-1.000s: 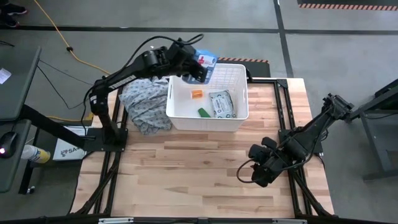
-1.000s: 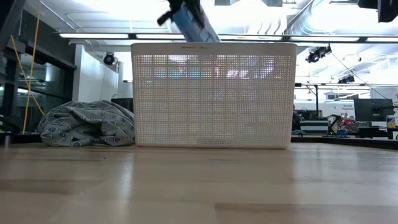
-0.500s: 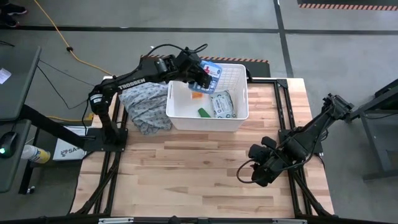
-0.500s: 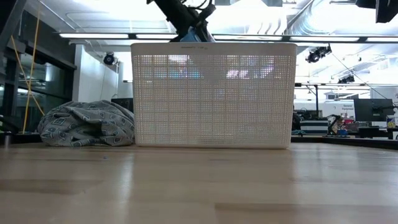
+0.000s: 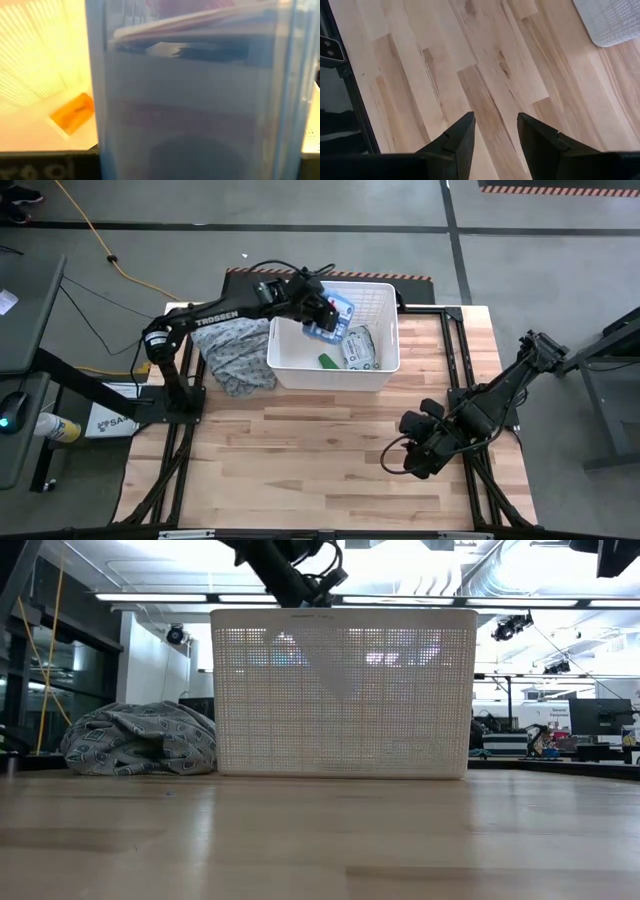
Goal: Pick & place medical supplies in basket/bin
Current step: Put the blue first aid kit into the white bin
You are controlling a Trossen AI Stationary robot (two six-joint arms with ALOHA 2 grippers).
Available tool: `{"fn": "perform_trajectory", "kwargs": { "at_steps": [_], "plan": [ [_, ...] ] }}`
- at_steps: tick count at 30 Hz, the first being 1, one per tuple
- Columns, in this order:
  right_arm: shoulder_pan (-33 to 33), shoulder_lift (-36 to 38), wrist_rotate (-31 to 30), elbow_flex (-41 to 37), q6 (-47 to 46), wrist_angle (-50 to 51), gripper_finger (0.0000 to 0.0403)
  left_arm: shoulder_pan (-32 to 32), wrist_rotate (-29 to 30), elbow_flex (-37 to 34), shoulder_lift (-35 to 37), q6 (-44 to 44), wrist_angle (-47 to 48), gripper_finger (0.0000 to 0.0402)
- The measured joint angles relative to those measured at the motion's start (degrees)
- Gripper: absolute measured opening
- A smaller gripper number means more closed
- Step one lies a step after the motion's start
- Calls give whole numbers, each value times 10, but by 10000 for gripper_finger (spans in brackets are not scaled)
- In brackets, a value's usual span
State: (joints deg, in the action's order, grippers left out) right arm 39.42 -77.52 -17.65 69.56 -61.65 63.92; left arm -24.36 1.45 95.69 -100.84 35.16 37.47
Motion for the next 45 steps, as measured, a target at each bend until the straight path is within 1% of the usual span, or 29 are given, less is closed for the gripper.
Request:
{"fn": "perform_trajectory", "kwargs": {
  "at_steps": [3,12,19,23,26,31,35,45],
  "plan": [
    [0,0,0,0,-1,-1,141,0,-15,-15,0,18,-6,187],
    [0,0,-3,0,-5,-2,141,0,-24,-46,0,56,11,187],
    [0,0,-15,0,-4,-12,141,0,20,-47,1,57,54,187],
    [-1,0,-15,0,0,-21,141,-5,23,-47,1,71,77,187],
    [0,0,-15,0,0,-22,141,-5,23,-46,-6,75,77,187],
    [0,0,-14,0,0,-30,141,-8,14,-45,-18,87,76,187],
    [0,0,-13,0,0,-43,141,-15,-12,-47,-37,94,80,187],
    [0,0,-11,0,1,-52,141,-16,-48,-45,-85,104,78,187]
  ]
}}
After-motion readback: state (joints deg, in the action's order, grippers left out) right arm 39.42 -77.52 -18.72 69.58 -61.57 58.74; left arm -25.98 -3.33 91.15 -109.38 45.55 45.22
